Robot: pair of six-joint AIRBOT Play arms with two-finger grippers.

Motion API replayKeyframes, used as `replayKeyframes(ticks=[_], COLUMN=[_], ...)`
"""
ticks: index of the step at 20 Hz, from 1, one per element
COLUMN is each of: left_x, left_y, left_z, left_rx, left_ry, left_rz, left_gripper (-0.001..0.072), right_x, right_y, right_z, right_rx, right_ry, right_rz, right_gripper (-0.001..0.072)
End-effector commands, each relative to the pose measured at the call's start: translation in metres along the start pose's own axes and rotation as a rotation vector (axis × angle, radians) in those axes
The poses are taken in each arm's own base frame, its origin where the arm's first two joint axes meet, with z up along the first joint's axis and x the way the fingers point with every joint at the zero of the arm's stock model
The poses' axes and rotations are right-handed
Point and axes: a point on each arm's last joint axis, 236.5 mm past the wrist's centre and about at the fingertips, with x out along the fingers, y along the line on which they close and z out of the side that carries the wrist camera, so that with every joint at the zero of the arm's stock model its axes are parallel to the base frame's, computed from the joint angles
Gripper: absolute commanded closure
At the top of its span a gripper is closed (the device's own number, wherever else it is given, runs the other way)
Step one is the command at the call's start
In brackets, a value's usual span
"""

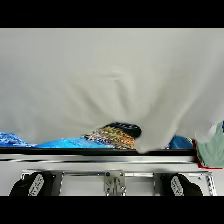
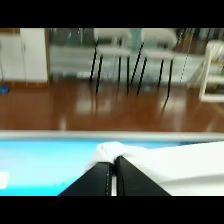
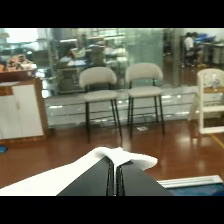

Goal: Fold the shirts.

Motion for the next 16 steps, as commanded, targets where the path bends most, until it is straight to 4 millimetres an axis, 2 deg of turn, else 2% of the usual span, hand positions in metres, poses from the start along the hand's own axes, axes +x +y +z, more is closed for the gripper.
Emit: replayKeyframes(ticks=[1, 4, 7, 8, 10, 12, 13, 16], left_x=[0.013, 0.048, 0.093, 0.109, 0.141, 0.175, 0.194, 0.244], left_y=[0.028, 0.056, 0.078, 0.087, 0.102, 0.112, 0.116, 0.124], left_z=[-0.084, -0.158, -0.229, -0.251, -0.292, -0.325, -0.339, -0.371], left_rx=[-0.054, -0.147, -0.256, -0.293, -0.364, -0.442, -0.482, -0.603], left_ry=[0.311, 0.517, 0.663, 0.698, 0.777, 0.837, 0.844, 0.819], left_rz=[0.071, 0.095, 0.092, 0.096, 0.098, 0.08, 0.072, 0.055], left_gripper=[0.0668, 0.0668, 0.0668, 0.0668, 0.0668, 0.0668, 0.0667, 0.0667], right_x=[0.021, 0.088, 0.16, 0.179, 0.215, 0.242, 0.255, 0.284], right_y=[-0.021, -0.043, -0.054, -0.051, -0.034, -0.012, 0.0, 0.027], right_z=[-0.034, -0.117, -0.231, -0.27, -0.356, -0.428, -0.46, -0.527], right_rx=[0.02, 0.118, 0.255, 0.265, 0.265, 0.282, 0.305, 0.35], right_ry=[0.106, 0.322, 0.581, 0.666, 0.834, 0.938, 0.965, 0.98], right_rz=[-0.047, -0.003, 0.058, 0.073, 0.103, 0.118, 0.123, 0.121], right_gripper=[0.0659, 0.0659, 0.0659, 0.0659, 0.0659, 0.0659, 0.0659, 0.0658])
